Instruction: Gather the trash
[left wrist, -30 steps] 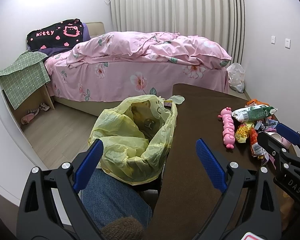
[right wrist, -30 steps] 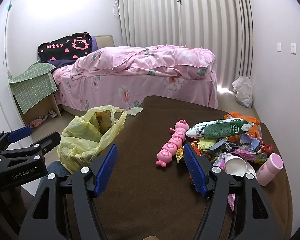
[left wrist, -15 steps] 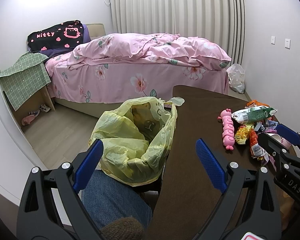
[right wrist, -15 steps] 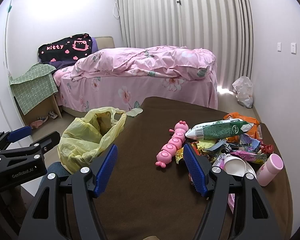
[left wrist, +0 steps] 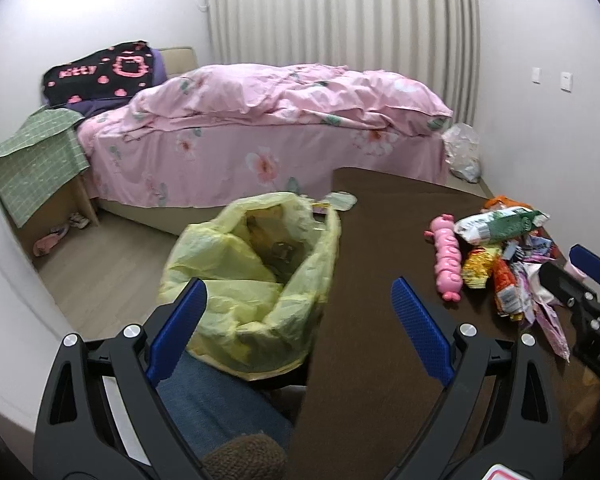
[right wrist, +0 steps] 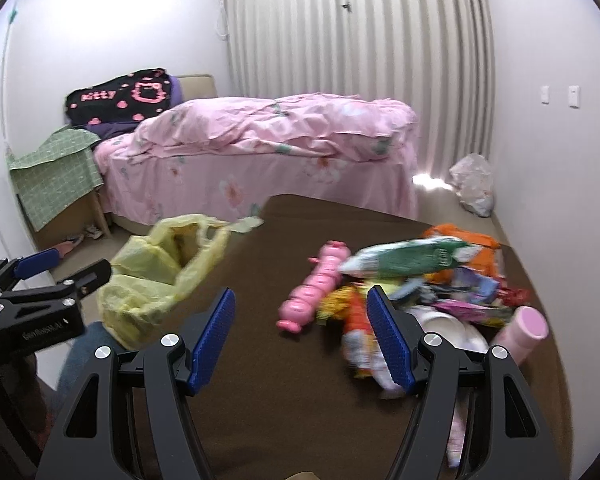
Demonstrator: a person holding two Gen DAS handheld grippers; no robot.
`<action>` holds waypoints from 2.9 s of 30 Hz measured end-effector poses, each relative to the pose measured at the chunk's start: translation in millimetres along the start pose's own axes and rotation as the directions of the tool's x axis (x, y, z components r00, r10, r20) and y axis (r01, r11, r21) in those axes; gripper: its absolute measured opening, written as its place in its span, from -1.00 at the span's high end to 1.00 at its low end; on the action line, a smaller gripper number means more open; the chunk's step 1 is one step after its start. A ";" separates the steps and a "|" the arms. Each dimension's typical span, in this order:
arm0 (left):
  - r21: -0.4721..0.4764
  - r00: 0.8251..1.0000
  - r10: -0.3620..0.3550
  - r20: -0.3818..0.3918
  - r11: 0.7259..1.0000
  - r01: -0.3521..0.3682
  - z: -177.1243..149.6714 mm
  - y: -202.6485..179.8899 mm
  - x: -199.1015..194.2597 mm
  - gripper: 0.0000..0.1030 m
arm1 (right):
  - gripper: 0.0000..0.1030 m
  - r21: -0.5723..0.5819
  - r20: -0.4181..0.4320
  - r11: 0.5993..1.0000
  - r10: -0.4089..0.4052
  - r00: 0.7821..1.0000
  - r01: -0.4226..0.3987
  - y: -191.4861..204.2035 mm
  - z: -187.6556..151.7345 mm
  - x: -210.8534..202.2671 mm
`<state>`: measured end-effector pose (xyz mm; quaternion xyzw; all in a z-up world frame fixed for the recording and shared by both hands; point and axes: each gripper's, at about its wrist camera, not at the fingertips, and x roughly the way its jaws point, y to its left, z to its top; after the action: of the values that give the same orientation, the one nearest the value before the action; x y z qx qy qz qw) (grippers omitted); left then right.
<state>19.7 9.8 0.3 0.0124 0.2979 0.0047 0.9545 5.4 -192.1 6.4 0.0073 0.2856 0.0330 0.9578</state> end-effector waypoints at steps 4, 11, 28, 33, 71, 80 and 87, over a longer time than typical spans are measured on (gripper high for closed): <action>0.055 0.994 -0.108 -0.006 0.993 0.108 2.4 -25.3 18.6 -0.74 | -0.25 0.033 -0.012 0.996 -0.086 0.996 0.086 -39.5 -10.0 -0.4; 0.152 0.937 -0.345 -0.051 0.925 0.348 12.7 -87.5 54.2 -0.82 | -0.25 0.082 -0.047 0.981 -0.175 0.984 0.178 -110.2 -32.7 -2.0; 0.246 0.674 -0.596 -0.437 0.642 0.726 103.5 -247.1 221.4 -0.81 | -0.25 0.056 -0.100 0.988 -0.135 0.986 0.141 -140.7 -71.1 12.4; 0.150 0.587 -0.601 -0.542 0.618 0.772 89.9 -241.4 240.2 -0.72 | -0.25 0.090 -0.116 0.988 -0.114 0.987 0.124 -151.3 -76.0 15.1; 0.087 0.800 -0.540 -0.262 0.813 0.576 78.0 -160.2 107.2 0.02 | -0.25 0.114 -0.101 0.991 -0.062 0.993 0.074 -139.2 -77.7 16.5; -0.036 0.802 -0.576 -0.160 0.815 0.578 86.5 -90.5 43.2 0.02 | 0.07 -0.030 -0.121 0.999 -0.048 0.992 0.045 -106.3 -42.1 51.1; 0.015 0.852 -0.514 -0.098 0.856 0.517 73.1 -66.2 16.5 0.02 | 0.64 -0.019 -0.208 1.000 -0.023 0.978 0.019 -105.1 -48.4 62.0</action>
<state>75.0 -57.7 49.2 -0.0484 0.3331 -0.2568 0.9059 36.9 -293.0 -71.5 -0.0074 0.3839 0.0260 0.9230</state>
